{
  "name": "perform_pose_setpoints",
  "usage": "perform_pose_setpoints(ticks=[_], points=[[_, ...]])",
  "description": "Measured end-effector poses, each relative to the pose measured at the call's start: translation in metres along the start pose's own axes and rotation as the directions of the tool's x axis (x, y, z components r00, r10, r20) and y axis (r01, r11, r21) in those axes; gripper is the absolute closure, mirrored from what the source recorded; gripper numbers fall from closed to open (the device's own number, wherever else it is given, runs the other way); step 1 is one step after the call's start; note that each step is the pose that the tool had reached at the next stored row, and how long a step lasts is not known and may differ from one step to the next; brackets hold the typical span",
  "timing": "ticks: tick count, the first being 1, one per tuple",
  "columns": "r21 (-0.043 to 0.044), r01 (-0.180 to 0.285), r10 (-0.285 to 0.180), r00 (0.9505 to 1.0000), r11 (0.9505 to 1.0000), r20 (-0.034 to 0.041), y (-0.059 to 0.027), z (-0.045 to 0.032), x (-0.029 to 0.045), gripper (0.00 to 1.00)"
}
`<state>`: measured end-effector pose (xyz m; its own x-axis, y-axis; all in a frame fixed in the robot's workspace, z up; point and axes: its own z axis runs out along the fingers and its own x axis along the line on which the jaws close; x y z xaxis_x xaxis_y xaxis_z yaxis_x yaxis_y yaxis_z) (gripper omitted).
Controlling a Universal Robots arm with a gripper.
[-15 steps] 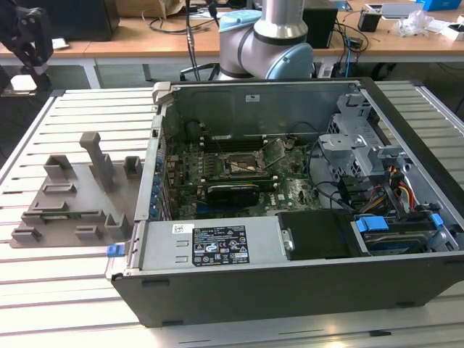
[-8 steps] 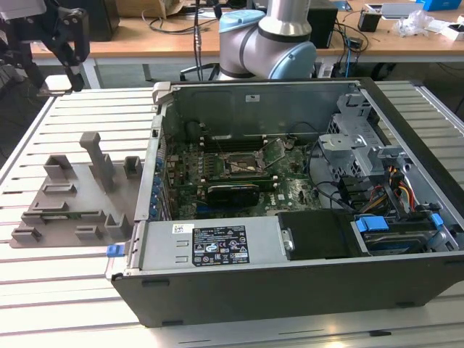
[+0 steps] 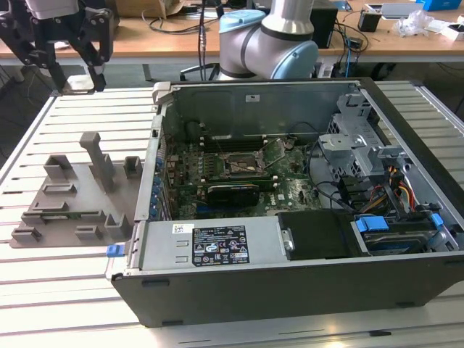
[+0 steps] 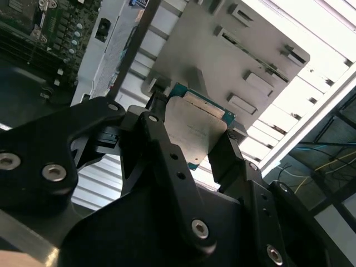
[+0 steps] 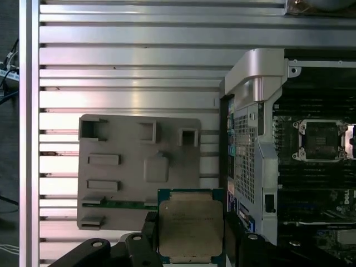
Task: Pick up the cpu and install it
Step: 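Pick up the cpu and move it towards the insertion slot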
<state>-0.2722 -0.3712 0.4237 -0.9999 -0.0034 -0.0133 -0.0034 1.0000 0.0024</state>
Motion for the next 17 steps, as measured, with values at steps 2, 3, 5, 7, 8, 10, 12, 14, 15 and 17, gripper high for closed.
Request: perform_pose_setpoints(ticks=[2,3,5,7,8,10,12,14,15,17], points=[[0.0008,0.000,0.000,1.0000,1.0000,-0.0001,0.0000,0.0003,-0.0074,0.45],[0.0011,0.000,0.000,1.0000,1.0000,-0.0001,0.0000,0.0004,-0.0103,0.45],[0.0020,0.000,0.000,1.0000,1.0000,-0.0003,-0.0001,0.0006,-0.0162,0.45],[0.0029,0.000,0.000,1.0000,1.0000,-0.0007,-0.0001,0.0009,-0.0238,0.45],[0.0034,0.000,0.000,1.0000,1.0000,-0.0008,-0.0001,0.0011,-0.0281,0.45],[0.0048,0.000,0.000,1.0000,1.0000,-0.0014,-0.0001,0.0015,-0.0375,0.45],[0.0062,0.000,0.000,1.0000,1.0000,-0.0020,-0.0002,0.0020,-0.0450,0.45],[0.0069,0.000,0.000,1.0000,1.0000,-0.0020,-0.0002,0.0026,-0.0520,0.45],[0.0071,0.000,0.000,1.0000,1.0000,-0.0022,-0.0002,0.0028,-0.0552,0.45],[0.0071,0.000,0.000,1.0000,1.0000,-0.0021,-0.0002,0.0033,-0.0617,0.45]])
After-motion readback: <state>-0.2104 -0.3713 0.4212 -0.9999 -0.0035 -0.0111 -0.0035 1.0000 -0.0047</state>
